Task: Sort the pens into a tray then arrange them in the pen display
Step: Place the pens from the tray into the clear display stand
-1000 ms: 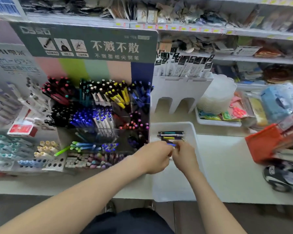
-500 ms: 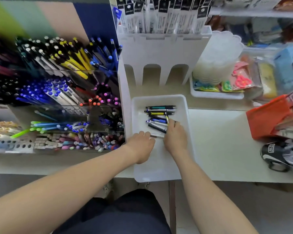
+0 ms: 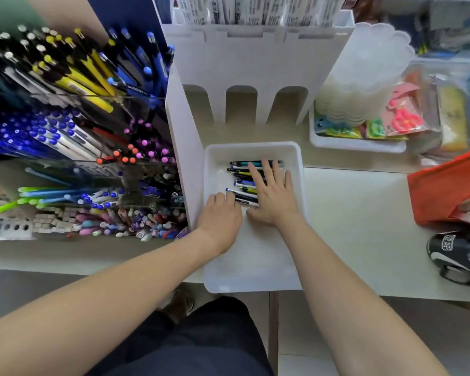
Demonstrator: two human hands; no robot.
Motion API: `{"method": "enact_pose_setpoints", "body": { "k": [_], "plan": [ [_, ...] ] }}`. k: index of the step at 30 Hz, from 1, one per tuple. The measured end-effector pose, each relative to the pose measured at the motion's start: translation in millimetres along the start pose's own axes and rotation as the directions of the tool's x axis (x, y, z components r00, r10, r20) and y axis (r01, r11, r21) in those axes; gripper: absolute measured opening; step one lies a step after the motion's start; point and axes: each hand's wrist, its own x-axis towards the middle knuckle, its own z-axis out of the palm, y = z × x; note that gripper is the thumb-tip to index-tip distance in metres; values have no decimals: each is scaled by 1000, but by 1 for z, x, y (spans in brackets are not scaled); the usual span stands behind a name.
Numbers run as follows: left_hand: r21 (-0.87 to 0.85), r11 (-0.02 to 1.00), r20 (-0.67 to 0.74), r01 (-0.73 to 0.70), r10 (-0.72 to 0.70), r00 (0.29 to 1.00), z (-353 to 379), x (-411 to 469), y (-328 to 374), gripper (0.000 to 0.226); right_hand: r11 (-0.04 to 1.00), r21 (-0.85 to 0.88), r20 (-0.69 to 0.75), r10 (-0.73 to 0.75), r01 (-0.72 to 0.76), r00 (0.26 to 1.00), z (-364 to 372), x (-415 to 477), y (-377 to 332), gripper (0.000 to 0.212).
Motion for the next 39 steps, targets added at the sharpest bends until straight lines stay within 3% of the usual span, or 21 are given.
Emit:
{"method": "enact_pose_setpoints", "body": {
  "k": [5, 9, 13, 16, 25, 31, 36, 39],
  "plan": [
    [-200, 979, -98, -40, 21, 995, -4, -6, 5, 37, 996, -93, -19, -19, 17, 1000, -8, 16, 5, 119],
    [-273, 962, -103, -31, 3, 995, -6, -11, 3, 28, 984, -179, -54, -30, 20, 998, -10, 16, 0, 84],
    [-328, 943, -103, -50, 17, 994, -8, -15, -1, 26, 987, -160, -36, 24, -29, 999, -12, 15, -3, 105],
    [-347, 936, -93, -61, 31, 995, -10, -17, -3, 24, 979, -200, -15, 40, -42, 999, -17, 19, -3, 104],
    [-615, 787, -16, 40, -63, 998, -10, -25, -10, 27, 979, -203, -5, 11, -12, 1000, -16, 14, -14, 39],
    [-752, 650, 33, 109, -127, 991, -17, -42, -13, 25, 959, -257, 10, 128, -122, 992, -13, -12, -36, 16],
    [-847, 516, 49, 129, -165, 985, -31, -57, -16, 24, 975, -4, 106, 221, -221, 970, -11, -34, -34, 35],
    [-894, 414, 98, 173, -197, 976, -38, -62, -15, 27, 924, 214, 112, 298, -316, 948, -18, -49, -32, 30]
  ]
}}
